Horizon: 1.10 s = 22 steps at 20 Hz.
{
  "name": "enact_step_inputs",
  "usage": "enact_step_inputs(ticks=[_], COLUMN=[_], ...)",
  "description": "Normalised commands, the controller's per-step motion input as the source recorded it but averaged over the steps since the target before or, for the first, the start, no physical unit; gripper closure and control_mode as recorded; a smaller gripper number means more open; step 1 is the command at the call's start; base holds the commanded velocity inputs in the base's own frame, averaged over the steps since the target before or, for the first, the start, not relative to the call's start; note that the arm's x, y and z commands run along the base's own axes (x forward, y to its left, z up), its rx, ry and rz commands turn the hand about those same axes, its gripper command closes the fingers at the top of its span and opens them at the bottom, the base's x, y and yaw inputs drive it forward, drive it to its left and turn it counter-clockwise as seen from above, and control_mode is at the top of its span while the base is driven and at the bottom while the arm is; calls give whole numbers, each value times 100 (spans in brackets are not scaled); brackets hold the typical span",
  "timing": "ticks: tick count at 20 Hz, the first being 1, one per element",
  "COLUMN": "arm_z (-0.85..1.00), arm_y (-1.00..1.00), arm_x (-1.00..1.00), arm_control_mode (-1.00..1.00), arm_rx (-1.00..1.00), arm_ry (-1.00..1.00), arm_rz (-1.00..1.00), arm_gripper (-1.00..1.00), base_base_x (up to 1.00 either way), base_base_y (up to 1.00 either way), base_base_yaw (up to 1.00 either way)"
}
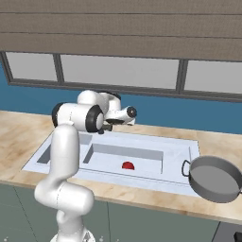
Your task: Dump the onion from the pot into the sink. Then turn on the water and wash the onion. Then turn off the water and put the onion back in the pot.
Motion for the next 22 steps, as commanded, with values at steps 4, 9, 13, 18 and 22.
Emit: enact_step_inputs(ticks=[4,9,13,18,22], arm_z=[-24,-17,-19,-26,-24], arm_y=[-88,-94,-100,-100,-91], arm_x=[0,0,0,0,0], arm_control_mode=[-100,-100,-100,-100,-100], arm_rx=[0,0,0,0,0], arm_ry=[0,0,0,0,0], arm_rz=[-6,-9,-9,-12,-11], arm_gripper=[100,100,100,100,100], base_base_x=[0,0,0,0,0], base_base_y=[0,0,0,0,0], base_base_yaw=[0,0,0,0,0])
